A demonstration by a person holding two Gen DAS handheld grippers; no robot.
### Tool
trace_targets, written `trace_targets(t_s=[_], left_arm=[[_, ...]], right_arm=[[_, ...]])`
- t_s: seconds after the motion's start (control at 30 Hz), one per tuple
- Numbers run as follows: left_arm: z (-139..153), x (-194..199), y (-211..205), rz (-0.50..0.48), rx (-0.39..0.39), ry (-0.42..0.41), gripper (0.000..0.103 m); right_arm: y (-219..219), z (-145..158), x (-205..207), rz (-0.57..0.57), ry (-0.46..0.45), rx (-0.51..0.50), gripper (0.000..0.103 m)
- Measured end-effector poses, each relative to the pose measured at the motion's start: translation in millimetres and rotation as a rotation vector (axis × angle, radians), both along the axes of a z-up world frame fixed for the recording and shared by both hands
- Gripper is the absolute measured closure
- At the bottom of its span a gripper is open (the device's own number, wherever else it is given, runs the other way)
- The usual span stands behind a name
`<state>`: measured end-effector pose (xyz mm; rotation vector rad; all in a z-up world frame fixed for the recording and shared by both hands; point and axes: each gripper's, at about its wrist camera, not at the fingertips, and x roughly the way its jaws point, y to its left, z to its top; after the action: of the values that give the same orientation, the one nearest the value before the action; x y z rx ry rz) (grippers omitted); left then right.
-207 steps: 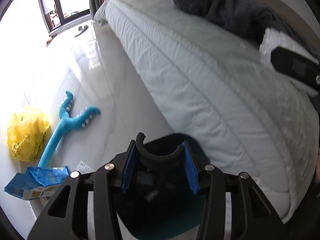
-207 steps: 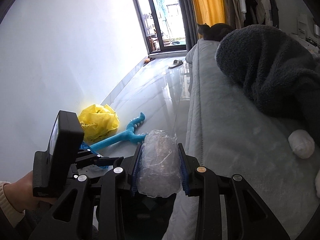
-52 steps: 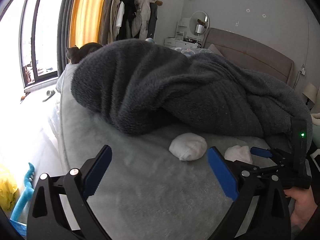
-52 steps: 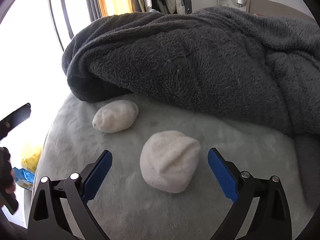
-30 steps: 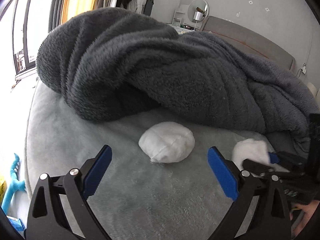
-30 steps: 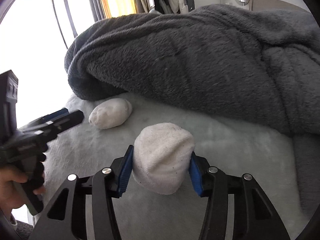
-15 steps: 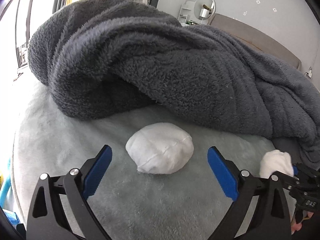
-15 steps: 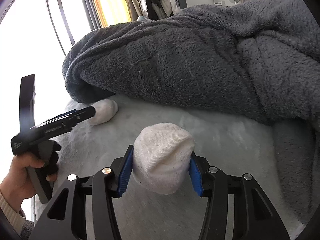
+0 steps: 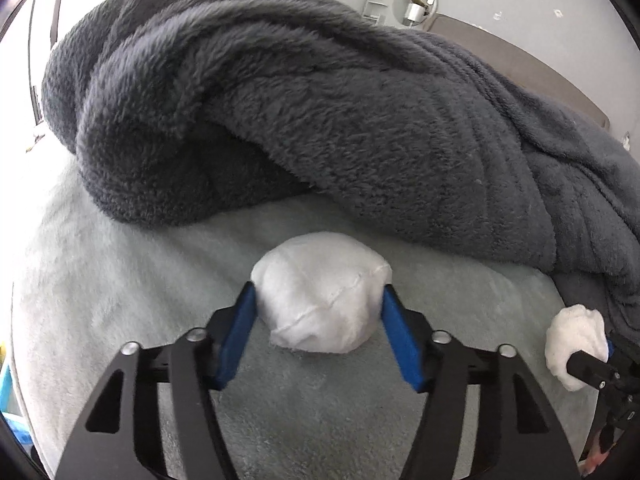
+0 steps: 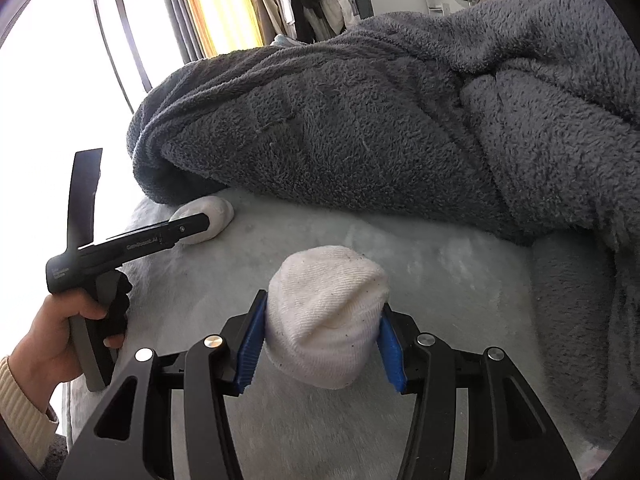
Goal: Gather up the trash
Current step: 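Grasp the other white tissue ball with the left gripper, then carry the tissue ball to the bin with the left gripper while the right carries its ball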
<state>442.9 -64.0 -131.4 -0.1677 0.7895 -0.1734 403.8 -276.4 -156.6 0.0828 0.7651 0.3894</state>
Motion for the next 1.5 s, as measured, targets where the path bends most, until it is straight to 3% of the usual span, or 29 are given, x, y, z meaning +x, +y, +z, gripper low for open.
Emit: trace_targets(t_s=[0.4, 0.57, 0.73, 1.03, 1.37, 1.5], left_arm=[[31.8, -51.2, -9.9, -0.076, 0.04, -0.079, 0.048], [41.8, -89.4, -10.6, -0.101, 0.081, -0.127, 0.048], [48.5, -128.3, 3.7, -0.105, 0.072, -0.133, 0.048], [59.6, -175.0, 29.3, -0.078, 0.076, -0.147, 0.048], [62.6, -225.3, 72.7, -0.005, 0.083, -0.132, 0.048], [53.7, -237.3, 87.8, 0.03, 0.156, -0.105, 0.048]], right_arm=[[2.1, 17.0, -25.6, -0.03, -0.009, 0.004, 0.052], [3.2, 21.9, -40.3, -0.068, -0.01, -0.001, 0.052], [10.3, 26.8, -54.8, -0.087, -0.007, 0.003, 0.052], [24.5, 42.4, -97.1, -0.105, -0.023, 0.019, 0.052], [70.8, 53.3, -147.5, -0.066, -0.055, 0.028, 0.052], [86.3, 56.0, -160.1, -0.042, -0.052, 0.038, 0.052]])
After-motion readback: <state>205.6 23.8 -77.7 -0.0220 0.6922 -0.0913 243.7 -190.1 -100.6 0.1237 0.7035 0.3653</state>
